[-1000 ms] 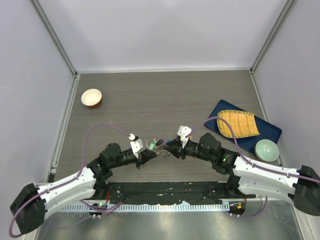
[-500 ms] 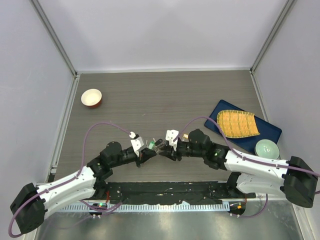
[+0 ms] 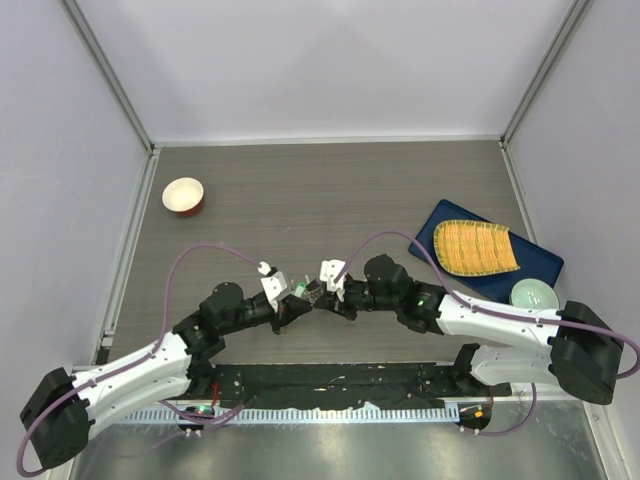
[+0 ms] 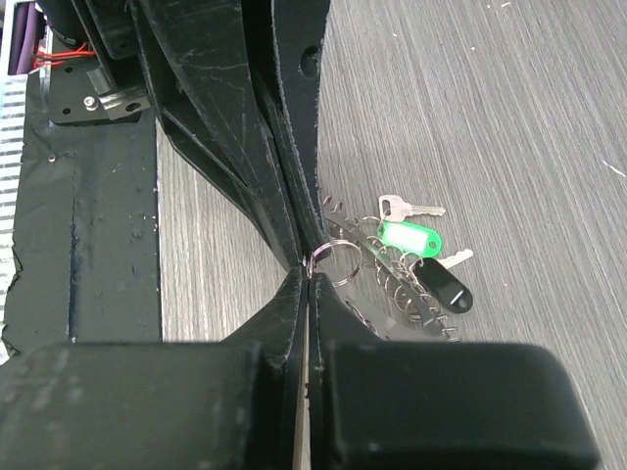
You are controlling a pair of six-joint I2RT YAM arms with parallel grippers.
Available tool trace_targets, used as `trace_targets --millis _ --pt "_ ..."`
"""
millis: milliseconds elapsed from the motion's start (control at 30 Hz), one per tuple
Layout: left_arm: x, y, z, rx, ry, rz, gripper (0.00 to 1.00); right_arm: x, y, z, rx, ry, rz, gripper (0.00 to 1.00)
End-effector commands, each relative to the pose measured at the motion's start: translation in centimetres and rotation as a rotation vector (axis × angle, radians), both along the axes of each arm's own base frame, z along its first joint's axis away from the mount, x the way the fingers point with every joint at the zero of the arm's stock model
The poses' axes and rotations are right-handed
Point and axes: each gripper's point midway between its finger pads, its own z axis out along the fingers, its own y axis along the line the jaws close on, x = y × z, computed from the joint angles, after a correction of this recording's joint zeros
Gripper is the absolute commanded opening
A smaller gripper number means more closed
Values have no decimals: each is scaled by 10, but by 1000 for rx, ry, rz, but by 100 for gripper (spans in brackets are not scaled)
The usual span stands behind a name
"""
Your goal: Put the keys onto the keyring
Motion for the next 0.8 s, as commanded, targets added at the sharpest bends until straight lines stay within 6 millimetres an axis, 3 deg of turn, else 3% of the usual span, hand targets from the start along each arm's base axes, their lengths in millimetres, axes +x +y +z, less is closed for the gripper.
trace_targets --millis 0,67,200,233,500,733,767 --pt "2 -2 22 -52 -1 20 0 4 9 33 80 -56 4 1" --pt "4 1 23 -64 10 46 3 3 8 43 110 -73 3 1" --pt "1 4 24 -97 56 71 42 5 10 64 192 -132 3 1" --pt "-3 3 25 -114 90 62 45 6 11 69 210 -146 2 1" --pt "-30 -5 45 -211 196 -43 49 24 18 121 355 -268 -60 1" --pt "-45 -7 72 -287 158 -118 50 27 25 125 443 -238 -80 1" --pt "-43 -5 74 -291 141 -106 50 27 24 140 523 -244 -91 1"
